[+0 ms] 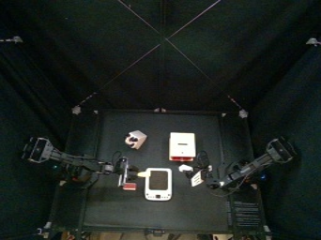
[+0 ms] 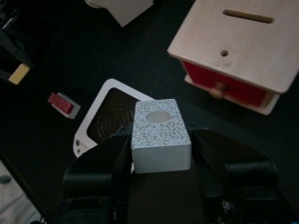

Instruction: Put rice to right of stove

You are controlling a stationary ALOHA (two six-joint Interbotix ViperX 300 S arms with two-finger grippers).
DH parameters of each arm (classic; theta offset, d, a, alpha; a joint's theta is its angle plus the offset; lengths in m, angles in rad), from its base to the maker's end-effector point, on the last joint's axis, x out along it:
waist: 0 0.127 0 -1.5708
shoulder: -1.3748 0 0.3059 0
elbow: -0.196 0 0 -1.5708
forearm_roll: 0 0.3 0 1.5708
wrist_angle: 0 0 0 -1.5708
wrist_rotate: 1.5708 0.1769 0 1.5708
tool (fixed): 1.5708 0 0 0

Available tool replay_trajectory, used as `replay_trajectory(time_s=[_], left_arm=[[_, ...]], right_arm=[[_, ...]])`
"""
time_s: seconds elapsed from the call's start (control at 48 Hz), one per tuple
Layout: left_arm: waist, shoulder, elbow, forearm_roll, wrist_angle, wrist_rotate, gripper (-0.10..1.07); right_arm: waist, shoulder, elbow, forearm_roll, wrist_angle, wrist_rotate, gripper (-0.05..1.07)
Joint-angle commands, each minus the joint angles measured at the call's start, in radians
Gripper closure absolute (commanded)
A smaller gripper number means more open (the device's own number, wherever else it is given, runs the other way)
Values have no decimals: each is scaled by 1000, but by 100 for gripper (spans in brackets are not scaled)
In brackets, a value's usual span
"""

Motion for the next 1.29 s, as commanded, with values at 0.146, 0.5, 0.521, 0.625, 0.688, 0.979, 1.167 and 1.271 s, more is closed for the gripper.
replay_trajectory(time_s=[0.146,0.5,0.521,0.625,0.688,0.979,1.167,1.271], left_arm=[[2,-5,-11,0,-11,0,66],[3,-17,-15,2,-11,6,66],[3,-18,-14,2,-11,6,66],[3,-21,-11,2,-11,6,66],[5,-23,-11,2,-11,6,66],[3,-32,-11,3,-11,6,66],[9,-35,-8,3,-11,6,66],[11,-35,-5,3,-9,6,66]], right_arm=[[87,153,-71,8,123,86,71],[100,385,-187,224,336,107,70],[100,397,-193,236,341,115,70],[106,449,-207,265,360,207,70],[115,471,-198,264,359,278,70],[147,534,-155,255,334,466,70],[137,545,-132,255,290,474,69],[103,563,-112,244,236,495,66]])
